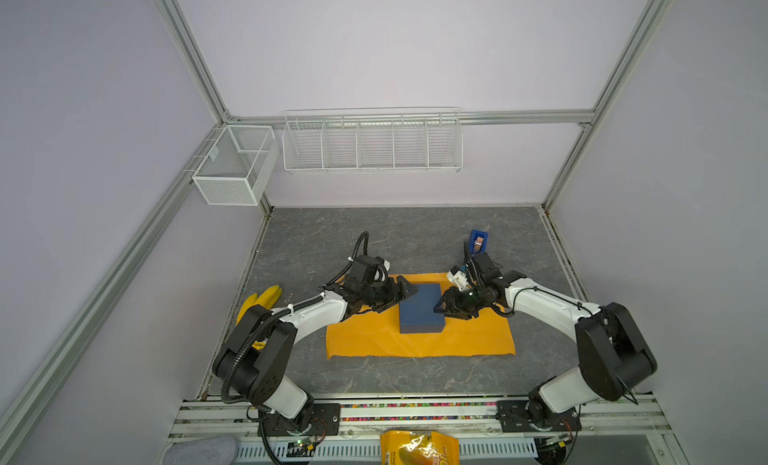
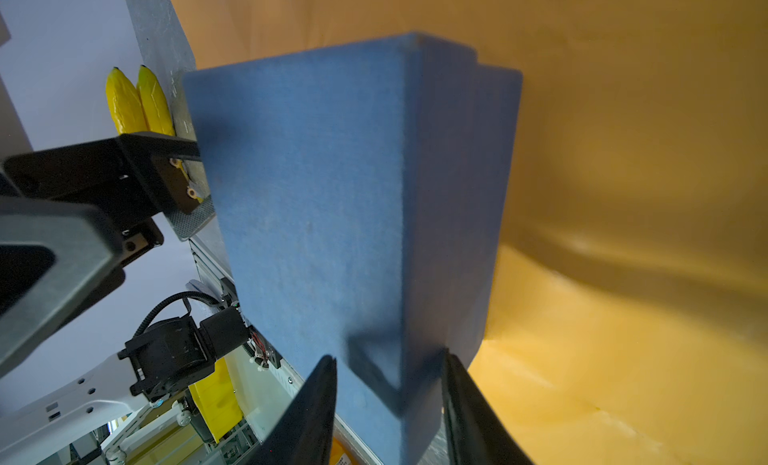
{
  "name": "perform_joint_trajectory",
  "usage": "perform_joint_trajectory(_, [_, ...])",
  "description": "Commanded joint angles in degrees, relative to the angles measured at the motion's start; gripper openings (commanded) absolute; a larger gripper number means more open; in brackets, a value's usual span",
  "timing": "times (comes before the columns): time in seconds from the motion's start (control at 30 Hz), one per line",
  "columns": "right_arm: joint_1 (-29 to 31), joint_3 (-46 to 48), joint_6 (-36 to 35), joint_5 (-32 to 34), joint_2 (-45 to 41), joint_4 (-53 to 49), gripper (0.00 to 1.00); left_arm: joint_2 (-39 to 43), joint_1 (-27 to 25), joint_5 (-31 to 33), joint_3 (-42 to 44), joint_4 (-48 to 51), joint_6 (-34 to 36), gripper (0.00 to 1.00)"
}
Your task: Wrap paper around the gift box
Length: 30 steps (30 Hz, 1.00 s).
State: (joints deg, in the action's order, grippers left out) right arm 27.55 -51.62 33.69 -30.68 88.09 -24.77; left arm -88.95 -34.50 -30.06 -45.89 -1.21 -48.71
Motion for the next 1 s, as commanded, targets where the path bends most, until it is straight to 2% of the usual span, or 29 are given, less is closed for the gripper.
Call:
perform_joint_trajectory(0.0, [0.5,0.6,0.6,0.7,-0.2,0.3,0.44,-1.0,0.2,-1.4,-1.7,-1.3,0.8,0.86])
perform_joint_trajectory(0.63, [1.0,0.1,0.4,1.1,-0.2,0.0,0.42,-1.7,0.3,-1.4,-1.6,-2.4,0.7,0.86])
perform_joint_trajectory(0.97, [1.0,-0.3,-0.5,3.7,-0.7,-1.8,0.44,-1.3,0.4,0.0,-1.0,-0.7,1.0,0.86])
